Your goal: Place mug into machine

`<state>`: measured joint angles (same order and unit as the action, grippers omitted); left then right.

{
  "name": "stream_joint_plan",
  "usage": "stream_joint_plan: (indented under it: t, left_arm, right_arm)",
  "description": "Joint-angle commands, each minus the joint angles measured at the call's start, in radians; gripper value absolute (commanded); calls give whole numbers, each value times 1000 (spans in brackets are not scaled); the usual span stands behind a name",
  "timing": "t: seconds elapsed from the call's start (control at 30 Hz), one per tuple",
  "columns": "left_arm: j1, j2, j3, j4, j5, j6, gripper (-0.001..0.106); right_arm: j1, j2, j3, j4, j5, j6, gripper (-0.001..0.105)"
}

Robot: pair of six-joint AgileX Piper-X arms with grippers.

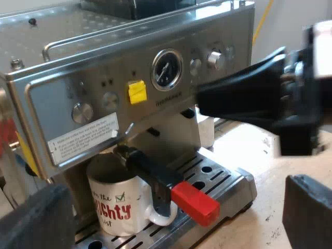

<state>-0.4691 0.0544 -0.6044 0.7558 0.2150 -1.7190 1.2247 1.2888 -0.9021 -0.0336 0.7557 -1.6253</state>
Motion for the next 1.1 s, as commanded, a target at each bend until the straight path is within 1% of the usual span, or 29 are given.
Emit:
stream_joint_plan:
  t: [0.03,0.13,0.23,0.3,0.33,0.47,0.63,0.77,0.87,0.93,0.97,1.03,1.07,1.1]
  left_arm:
    - [-5,-3,-4,-4,6,-3,82]
    - [-5,-3,-4,-4,6,-3,82]
    - [-5,-3,-4,-4,6,-3,82]
    - [-5,-3,-4,-4,6,-3,82]
    - [-5,-3,-4,-4,6,-3,82]
    - [-5,-3,-4,-4,6,-3,82]
    - [-5,-3,-4,-4,6,-3,82]
    - [-5,-3,-4,-4,6,-3,82]
    - [-5,-3,-4,-4,6,-3,82]
    - [-5,-3,-4,-4,6,-3,82]
    - [-5,-3,-4,-4,6,-3,82]
    - [-5,0,-4,-4,6,-3,82]
    - [-5,-1,-4,-4,6,-3,82]
    - [-5,-1,-4,-4,6,-3,82]
  right_arm:
    - [-30,39,-49,-16,11,-8,0]
    - [-63,75,-86,-15,11,-8,0]
    - [-107,130,-124,-14,-28,-8,0]
    - [-111,138,-128,-14,-29,-8,0]
    - [-130,161,-139,-14,-49,-8,0]
    - [-155,191,-146,-36,-78,-8,0]
    - [-188,209,-146,-83,8,-8,0]
    - [-219,208,-146,-68,10,-8,0]
    - [-228,208,-146,-65,-3,-8,0]
    - [-217,191,-146,-39,-53,-8,0]
    - [-215,188,-146,-32,-57,-8,0]
    - [-188,165,-146,1,-65,-8,8]
    - [-174,152,-146,22,-75,-8,16]
    - [-158,134,-146,48,-94,-3,28]
